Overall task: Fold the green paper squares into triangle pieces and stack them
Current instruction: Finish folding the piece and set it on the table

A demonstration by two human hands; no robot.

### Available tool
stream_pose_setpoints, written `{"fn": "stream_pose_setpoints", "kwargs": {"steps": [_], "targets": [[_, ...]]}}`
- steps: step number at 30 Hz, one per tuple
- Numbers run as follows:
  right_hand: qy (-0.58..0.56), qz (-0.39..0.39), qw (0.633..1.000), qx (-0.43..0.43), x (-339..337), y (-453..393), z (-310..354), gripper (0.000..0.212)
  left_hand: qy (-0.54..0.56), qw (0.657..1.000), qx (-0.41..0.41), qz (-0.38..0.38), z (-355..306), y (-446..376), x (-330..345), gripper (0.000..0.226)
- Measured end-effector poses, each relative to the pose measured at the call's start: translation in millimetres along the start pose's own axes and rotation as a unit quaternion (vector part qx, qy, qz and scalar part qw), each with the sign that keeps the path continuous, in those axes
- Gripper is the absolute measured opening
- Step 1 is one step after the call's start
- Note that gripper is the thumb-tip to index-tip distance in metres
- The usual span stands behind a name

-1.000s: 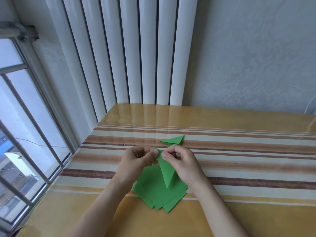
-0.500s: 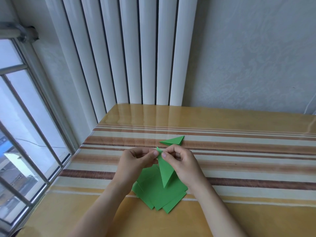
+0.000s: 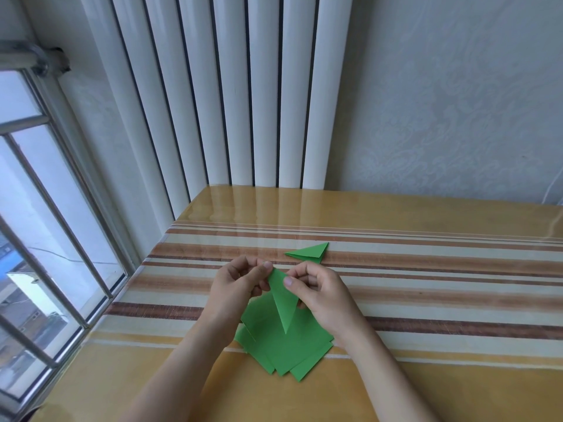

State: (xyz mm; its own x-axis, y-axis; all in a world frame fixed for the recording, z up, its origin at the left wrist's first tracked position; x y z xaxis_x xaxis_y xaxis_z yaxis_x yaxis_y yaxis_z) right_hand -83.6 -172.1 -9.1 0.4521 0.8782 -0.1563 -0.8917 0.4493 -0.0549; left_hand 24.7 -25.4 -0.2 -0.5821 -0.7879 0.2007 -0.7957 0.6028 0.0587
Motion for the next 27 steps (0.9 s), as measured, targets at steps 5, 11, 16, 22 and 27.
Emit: {"fn": "stream_pose_setpoints", "kwargs": {"steps": [5, 11, 16, 22, 27], "targets": [[0.013, 0.003, 1.0, 0.0, -1.0, 0.4, -0.2, 0.005, -0.053, 0.997, 0.041, -0.039, 1.3, -1.3, 1.5, 0.025], [0.025, 0.006, 1.0, -0.001, 0.0, 0.6, -0.1, 0.004, -0.141, 0.984, 0.092, -0.058, 5.4, -3.1, 1.5, 0.024], [0.019, -0.022, 1.0, 0.004, -1.1, 0.4, 1.2, 0.002, -0.122, 0.99, 0.069, -0.028, 0.8, 1.4, 4.6, 0.02], [0.035, -0.053, 0.998, -0.001, -5.5, -0.7, -1.0, 0.009, -0.096, 0.995, 0.003, 0.036, 4.2, 2.9, 6.7, 0.025], [0.117, -0.013, 0.991, -0.064, -2.2, 1.4, 3.3, 0.031, -0.094, 0.995, 0.004, 0.018, 4.1, 0.9, 3.7, 0.022]]}}
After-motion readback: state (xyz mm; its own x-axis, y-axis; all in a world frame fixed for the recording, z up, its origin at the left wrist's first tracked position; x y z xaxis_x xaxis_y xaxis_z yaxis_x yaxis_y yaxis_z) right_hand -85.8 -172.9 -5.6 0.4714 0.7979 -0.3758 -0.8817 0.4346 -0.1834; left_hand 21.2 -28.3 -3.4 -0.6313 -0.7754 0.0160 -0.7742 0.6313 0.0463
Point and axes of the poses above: each hand's wrist, its own y-axis away from the middle knuckle, its own x-axis out of the palm, z = x × y, the point moved 1 cm from there along -y, towards the middle knuckle
